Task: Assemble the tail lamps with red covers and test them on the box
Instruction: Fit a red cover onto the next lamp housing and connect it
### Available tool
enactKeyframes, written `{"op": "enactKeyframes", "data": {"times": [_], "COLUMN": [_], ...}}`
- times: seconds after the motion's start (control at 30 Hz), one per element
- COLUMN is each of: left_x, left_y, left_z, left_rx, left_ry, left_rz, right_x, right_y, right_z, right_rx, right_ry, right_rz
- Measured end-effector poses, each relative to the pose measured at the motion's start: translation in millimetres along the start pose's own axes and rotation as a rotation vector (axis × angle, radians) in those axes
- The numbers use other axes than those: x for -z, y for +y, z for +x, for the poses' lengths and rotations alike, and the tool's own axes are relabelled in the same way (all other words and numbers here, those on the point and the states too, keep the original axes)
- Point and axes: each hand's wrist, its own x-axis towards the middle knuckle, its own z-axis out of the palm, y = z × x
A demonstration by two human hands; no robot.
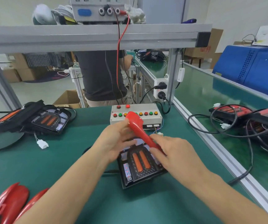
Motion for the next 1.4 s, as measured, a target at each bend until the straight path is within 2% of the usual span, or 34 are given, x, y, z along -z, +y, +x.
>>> {"op": "enactKeyframes", "data": {"times": [0.1,0.17,0.27,0.37,0.43,0.53,0.6,0.7,0.9,1.1,1.27,1.4], "left_x": [25,34,34,25,23,25,27,23,19,11,12,11], "left_y": [-1,-9,-17,-16,-15,-11,-7,-5,-7,-12,-14,-15], "left_z": [16,21,28,28,24,13,8,0,-7,-16,-25,-27], "left_rx": [-0.122,-0.013,0.111,0.131,0.177,0.234,0.197,0.154,0.108,0.001,-0.066,-0.161], "left_ry": [0.274,0.227,0.136,0.152,0.176,0.126,0.070,0.001,0.043,0.129,0.061,0.107], "left_rz": [0.616,0.895,1.036,0.895,0.555,-0.024,-0.182,-0.266,-0.374,-0.375,-0.282,-0.224], "right_x": [2,0,-11,-20,-19,-19,-20,-27,-50,-51,-57,-56], "right_y": [8,10,3,-2,-3,-5,-12,-30,-50,-66,-65,-67], "right_z": [0,-3,-14,-21,-24,-33,-40,-48,-49,-36,-39,-41], "right_rx": [-0.141,-0.235,-0.233,-0.209,-0.193,-0.111,-0.019,0.158,0.140,-0.022,-0.018,-0.034], "right_ry": [0.100,0.133,0.097,0.109,0.101,0.072,0.077,0.219,0.348,0.204,0.267,0.225], "right_rz": [0.235,0.492,0.668,0.631,0.608,0.493,0.335,-0.001,-0.260,-0.267,-0.260,-0.156]}}
